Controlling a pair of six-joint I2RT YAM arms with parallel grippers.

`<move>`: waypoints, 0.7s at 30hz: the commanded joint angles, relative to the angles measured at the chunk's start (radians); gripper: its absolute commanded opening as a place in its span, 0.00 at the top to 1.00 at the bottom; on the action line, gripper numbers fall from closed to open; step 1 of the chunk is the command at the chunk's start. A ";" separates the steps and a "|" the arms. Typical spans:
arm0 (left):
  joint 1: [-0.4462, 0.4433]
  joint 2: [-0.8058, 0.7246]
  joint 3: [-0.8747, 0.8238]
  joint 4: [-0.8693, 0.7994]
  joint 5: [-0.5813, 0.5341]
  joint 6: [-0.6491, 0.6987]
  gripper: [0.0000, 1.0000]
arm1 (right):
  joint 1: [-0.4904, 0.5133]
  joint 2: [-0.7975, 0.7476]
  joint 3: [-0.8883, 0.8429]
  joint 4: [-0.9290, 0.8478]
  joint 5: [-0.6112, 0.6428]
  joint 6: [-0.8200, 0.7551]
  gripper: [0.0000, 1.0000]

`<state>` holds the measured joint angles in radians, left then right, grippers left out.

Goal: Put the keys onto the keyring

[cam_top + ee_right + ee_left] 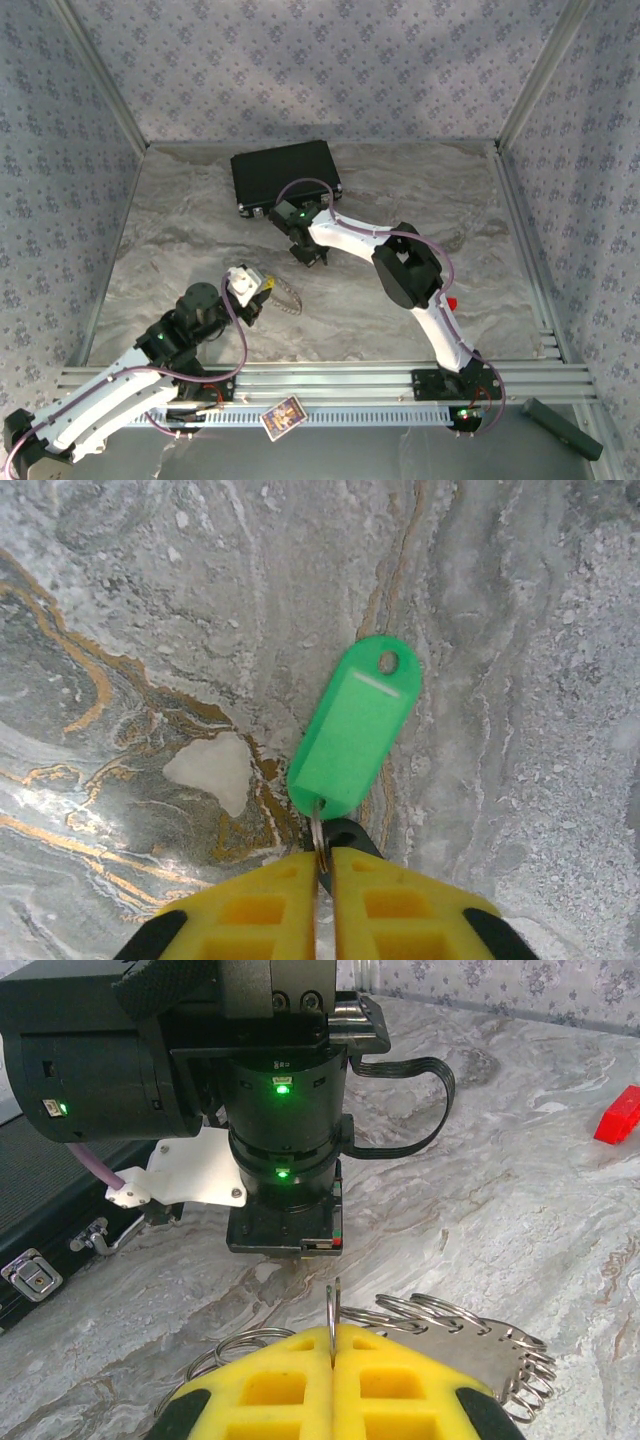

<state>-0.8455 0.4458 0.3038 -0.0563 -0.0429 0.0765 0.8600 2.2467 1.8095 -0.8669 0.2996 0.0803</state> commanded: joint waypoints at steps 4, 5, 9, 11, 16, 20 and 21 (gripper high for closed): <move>0.000 -0.016 0.002 0.049 -0.011 -0.009 1.00 | 0.007 0.015 0.030 -0.037 0.005 -0.008 0.99; -0.002 -0.016 0.003 0.050 -0.011 -0.009 1.00 | 0.008 0.008 0.026 -0.033 -0.002 -0.006 1.00; -0.002 -0.014 0.001 0.060 0.017 -0.005 1.00 | 0.008 -0.074 -0.040 0.022 -0.057 0.013 1.00; -0.002 -0.011 0.001 0.068 0.039 0.002 1.00 | 0.004 -0.129 -0.090 0.051 -0.086 0.028 1.00; -0.002 0.010 0.000 0.082 0.055 0.009 1.00 | -0.007 -0.274 -0.252 0.101 -0.157 0.075 1.00; -0.001 0.035 0.003 0.090 0.070 0.016 1.00 | -0.014 -0.378 -0.387 0.117 -0.207 0.116 1.00; -0.003 0.041 0.004 0.091 0.075 0.018 1.00 | -0.015 -0.404 -0.421 0.116 -0.217 0.128 1.00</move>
<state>-0.8455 0.4805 0.3038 -0.0372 0.0013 0.0814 0.8520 1.9030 1.4612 -0.7551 0.1394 0.1505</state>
